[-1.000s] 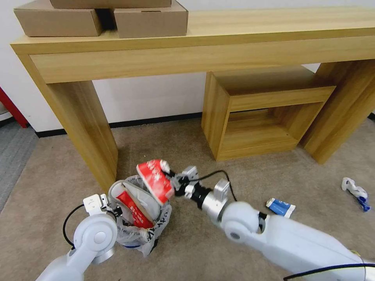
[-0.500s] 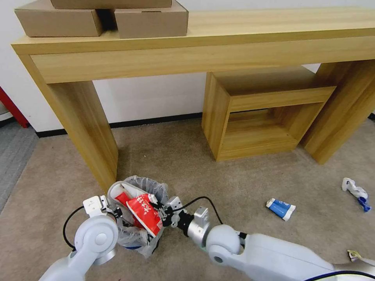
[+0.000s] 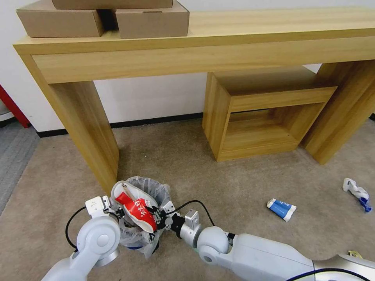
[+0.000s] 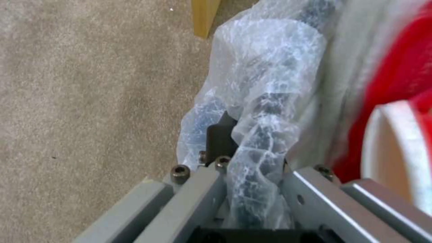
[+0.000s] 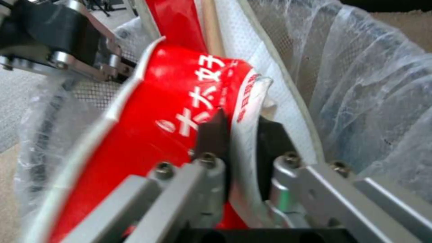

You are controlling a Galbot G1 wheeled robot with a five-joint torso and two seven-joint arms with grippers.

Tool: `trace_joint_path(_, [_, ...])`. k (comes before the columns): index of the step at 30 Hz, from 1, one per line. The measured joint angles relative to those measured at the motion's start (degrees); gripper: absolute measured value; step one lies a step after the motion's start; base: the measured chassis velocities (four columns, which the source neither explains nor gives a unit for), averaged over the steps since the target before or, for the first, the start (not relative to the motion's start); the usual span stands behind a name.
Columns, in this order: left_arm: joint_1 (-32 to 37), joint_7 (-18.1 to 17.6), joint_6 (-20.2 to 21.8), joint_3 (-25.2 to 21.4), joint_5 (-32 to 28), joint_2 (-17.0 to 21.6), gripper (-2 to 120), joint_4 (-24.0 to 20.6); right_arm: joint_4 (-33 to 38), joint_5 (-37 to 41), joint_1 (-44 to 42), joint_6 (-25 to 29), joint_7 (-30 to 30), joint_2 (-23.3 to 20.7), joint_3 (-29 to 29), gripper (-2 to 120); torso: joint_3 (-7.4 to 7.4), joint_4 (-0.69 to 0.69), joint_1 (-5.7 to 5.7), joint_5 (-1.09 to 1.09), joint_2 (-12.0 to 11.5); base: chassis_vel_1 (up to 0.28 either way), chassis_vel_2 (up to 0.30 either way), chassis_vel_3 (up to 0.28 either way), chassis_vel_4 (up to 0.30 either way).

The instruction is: Pick up the trash bin and place the garbage on the floor into it.

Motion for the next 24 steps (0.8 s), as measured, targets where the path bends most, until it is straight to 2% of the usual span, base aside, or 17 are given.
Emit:
trace_joint_path(4, [-0.12, 0.00, 0.00, 0.15, -0.04, -0.02, 0, 0.09, 0.18, 0.08, 0.28, -0.14, 0.01, -0.18, 0.35, 27, 0.00, 0.00, 0.00, -0.01, 0.00, 0.000, 0.000, 0.000, 0.000])
trace_joint_path(6, [-0.13, 0.00, 0.02, 0.19, -0.07, -0.05, 0, 0.25, 0.47, 1.09, 0.55, -0.47, 0.04, -0.06, 1.14, 38, 0.00, 0.00, 0.00, 0.00, 0.00, 0.000, 0.000, 0.000, 0.000])
trace_joint_path(7, [-0.13, 0.00, 0.02, 0.19, -0.07, -0.05, 0, 0.25, 0.47, 1.09, 0.55, -0.47, 0.04, -0.06, 1.14, 38, 0.00, 0.00, 0.00, 0.00, 0.00, 0.000, 0.000, 0.000, 0.000])
trace_joint_path(10, [-0.17, 0.01, 0.06, 0.23, -0.09, -0.15, 0, 0.51, 1.85, 1.49, 1.20, -0.67, 0.40, -0.38, 2.13, 53, 0.00, 0.01, 0.00, 0.00, 0.00, 0.000, 0.000, 0.000, 0.000])
trace_joint_path(11, [-0.17, 0.01, 0.06, 0.23, -0.09, -0.15, 0, 0.51, 1.85, 1.49, 1.20, -0.67, 0.40, -0.38, 2.13, 53, 0.00, 0.01, 0.00, 0.00, 0.00, 0.000, 0.000, 0.000, 0.000])
trace_joint_path(14, [-0.05, 0.09, 0.10, 0.23, -0.10, -0.05, 0, 0.57, 4.36, 2.58, 1.94, -1.10, 0.85, -1.66, 4.08, 68, 0.00, 0.00, 0.00, -0.01, -0.01, 0.000, 0.000, 0.000, 0.000])
trace_joint_path(15, [-0.05, 0.09, 0.10, 0.23, -0.10, -0.05, 0, 0.57, 4.36, 2.58, 1.94, -1.10, 0.85, -1.66, 4.08, 68, 0.00, 0.00, 0.00, -0.01, -0.01, 0.000, 0.000, 0.000, 0.000])
trace_joint_path(18, [0.03, 0.14, 0.13, 0.23, -0.14, 0.06, 0, 0.62, 6.41, 3.99, 2.20, -1.78, 1.20, -2.84, 5.72, 82, 0.00, -0.01, 0.00, -0.02, -0.01, 0.000, 0.000, 0.000, 0.000])
trace_joint_path(19, [0.03, 0.14, 0.13, 0.23, -0.14, 0.06, 0, 0.62, 6.41, 3.99, 2.20, -1.78, 1.20, -2.84, 5.72, 82, 0.00, -0.01, 0.00, -0.02, -0.01, 0.000, 0.000, 0.000, 0.000])
trace_joint_path(22, [0.11, 0.14, 0.15, 0.37, -0.14, 0.04, 0, 0.46, 6.07, 4.36, 1.93, -2.03, 1.47, -2.70, 5.48, 97, 0.00, -0.01, 0.00, -0.02, -0.01, 0.000, 0.000, 0.000, 0.000])
trace_joint_path(24, [0.27, 0.14, 0.16, 0.37, -0.13, 0.04, 0, 0.35, 5.54, 4.28, 1.72, -2.04, 1.59, -2.42, 4.93, 98, 0.01, -0.01, 0.00, -0.01, -0.01, 0.000, 0.000, 0.000, 0.000])
